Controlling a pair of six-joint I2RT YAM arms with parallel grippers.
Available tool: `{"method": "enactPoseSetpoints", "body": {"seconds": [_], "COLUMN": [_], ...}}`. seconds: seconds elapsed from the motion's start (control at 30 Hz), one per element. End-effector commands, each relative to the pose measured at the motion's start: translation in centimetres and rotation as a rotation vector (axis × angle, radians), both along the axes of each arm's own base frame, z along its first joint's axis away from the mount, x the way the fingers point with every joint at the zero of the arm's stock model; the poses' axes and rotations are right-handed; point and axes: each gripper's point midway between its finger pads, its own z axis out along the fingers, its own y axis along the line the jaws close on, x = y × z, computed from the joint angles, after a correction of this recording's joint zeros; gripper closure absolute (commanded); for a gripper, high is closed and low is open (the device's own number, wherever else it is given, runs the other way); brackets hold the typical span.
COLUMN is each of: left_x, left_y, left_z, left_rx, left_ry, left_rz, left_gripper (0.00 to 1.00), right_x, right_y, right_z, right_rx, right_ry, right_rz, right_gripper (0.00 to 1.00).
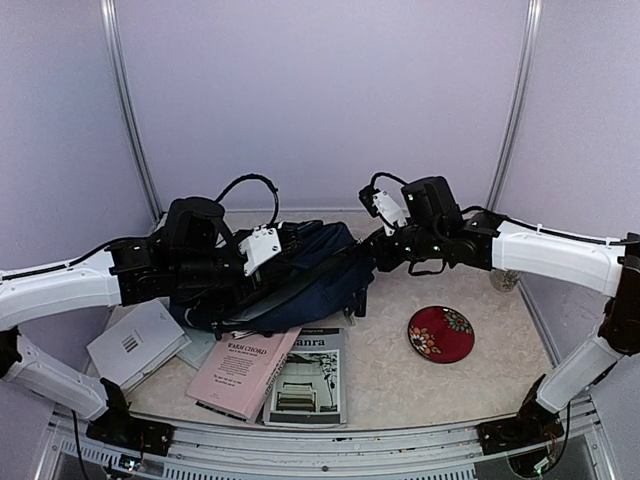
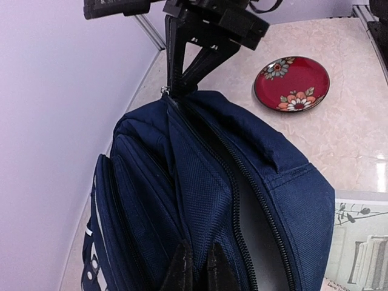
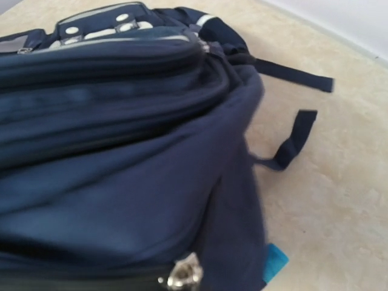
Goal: Pack the student bag
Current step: Unzip the largest pocket of the student bag.
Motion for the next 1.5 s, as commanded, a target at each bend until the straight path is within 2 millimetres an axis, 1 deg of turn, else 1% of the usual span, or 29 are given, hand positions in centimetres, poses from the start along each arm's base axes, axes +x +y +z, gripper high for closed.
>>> {"method": "enactPoseSetpoints", "body": {"seconds": [0.0, 0.07, 0.13, 0.23, 0.27, 0.33, 0.43, 0.57, 0.63, 0.73, 0.8, 0.87, 0.97, 1.0, 1.03, 1.1, 1.17, 1.23, 1.27, 1.3, 1.33, 1.37, 1.4, 1.47], "left_x": [-3.9, -5.1, -6.3, -7.4, -7.6, -7.8, -7.2, -6.4, -6.1, -5.2, -4.6, -4.2, -3.4, -2.9, -2.0, -0.7, 0.7, 2.3, 3.1, 3.9, 4.4, 4.7, 4.9, 5.0], "left_y": [0.0, 0.6, 0.9, 0.9, 0.8, 0.7, 0.7, 0.7, 1.1, 2.0, 2.6, 3.1, 3.4, 3.5, 3.7, 4.1, 4.6, 5.3, 5.7, 6.0, 6.2, 6.4, 6.6, 6.9], "left_z": [7.4, 9.6, 11.2, 12.7, 13.1, 13.9, 14.5, 14.7, 15.2, 16.3, 16.7, 16.9, 16.3, 16.0, 15.5, 14.6, 13.9, 13.3, 13.1, 12.9, 12.7, 12.6, 12.5, 12.7], "left_rx": [-0.194, -0.25, -0.278, -0.29, -0.293, -0.311, -0.322, -0.341, -0.368, -0.421, -0.452, -0.476, -0.477, -0.472, -0.465, -0.455, -0.453, -0.454, -0.455, -0.453, -0.453, -0.455, -0.458, -0.482], "left_ry": [-0.147, -0.222, -0.282, -0.337, -0.351, -0.375, -0.396, -0.401, -0.408, -0.411, -0.394, -0.373, -0.345, -0.334, -0.321, -0.301, -0.287, -0.272, -0.265, -0.256, -0.249, -0.247, -0.244, -0.233], "left_rz": [-0.164, -0.208, -0.261, -0.326, -0.342, -0.354, -0.332, -0.306, -0.292, -0.262, -0.249, -0.241, -0.204, -0.176, -0.135, -0.065, 0.011, 0.102, 0.146, 0.184, 0.21, 0.229, 0.242, 0.267], "left_gripper": [1.0, 1.0, 1.0, 1.0, 1.0, 1.0, 1.0, 1.0, 1.0, 1.0, 1.0, 1.0, 1.0, 1.0, 1.0, 1.0, 1.0, 1.0, 1.0, 1.0, 1.0, 1.0, 1.0, 1.0], "right_x": [3.6, 4.1, 4.4, 4.6, 4.9, 6.1, 8.3, 11.4, 12.5, 13.6, 13.9, 14.3, 15.4, 15.6, 15.6, 15.3, 14.8, 13.7, 12.7, 11.6, 10.2, 8.8, 7.5, 4.6], "right_y": [-4.9, -5.2, -4.8, -3.6, -3.3, -3.4, -3.7, -4.4, -4.3, -3.9, -3.4, -3.2, -3.7, -4.1, -4.4, -5.2, -6.4, -7.6, -7.9, -8.1, -8.1, -8.1, -8.1, -7.7], "right_z": [-1.3, -1.6, -1.6, -1.0, -0.9, -1.1, -2.1, -4.1, -5.0, -5.4, -5.5, -5.7, -6.2, -6.0, -5.6, -3.7, -1.2, 1.5, 2.9, 4.2, 5.3, 6.1, 6.2, 5.0], "right_rx": [-0.047, -0.034, -0.022, 0.018, 0.036, 0.071, 0.102, 0.138, 0.156, 0.207, 0.253, 0.279, 0.254, 0.241, 0.233, 0.224, 0.219, 0.225, 0.237, 0.26, 0.289, 0.32, 0.352, 0.343], "right_ry": [0.022, 0.037, 0.041, 0.036, 0.036, 0.048, 0.052, 0.067, 0.074, 0.095, 0.11, 0.113, 0.108, 0.103, 0.095, 0.06, 0.019, -0.012, -0.029, -0.042, -0.044, -0.031, 0.013, 0.093], "right_rz": [-0.073, -0.033, 0.028, 0.154, 0.18, 0.203, 0.189, 0.129, 0.116, 0.103, 0.11, 0.109, 0.05, 0.027, 0.011, -0.026, -0.076, -0.114, -0.107, -0.092, -0.075, -0.069, -0.081, -0.108], "right_gripper": [1.0, 1.0, 1.0, 1.0, 1.0, 1.0, 1.0, 1.0, 1.0, 1.0, 1.0, 1.0, 1.0, 0.93, 0.81, 0.64, 0.53, 0.45, 0.41, 0.33, 0.26, 0.21, 0.18, 0.16]}}
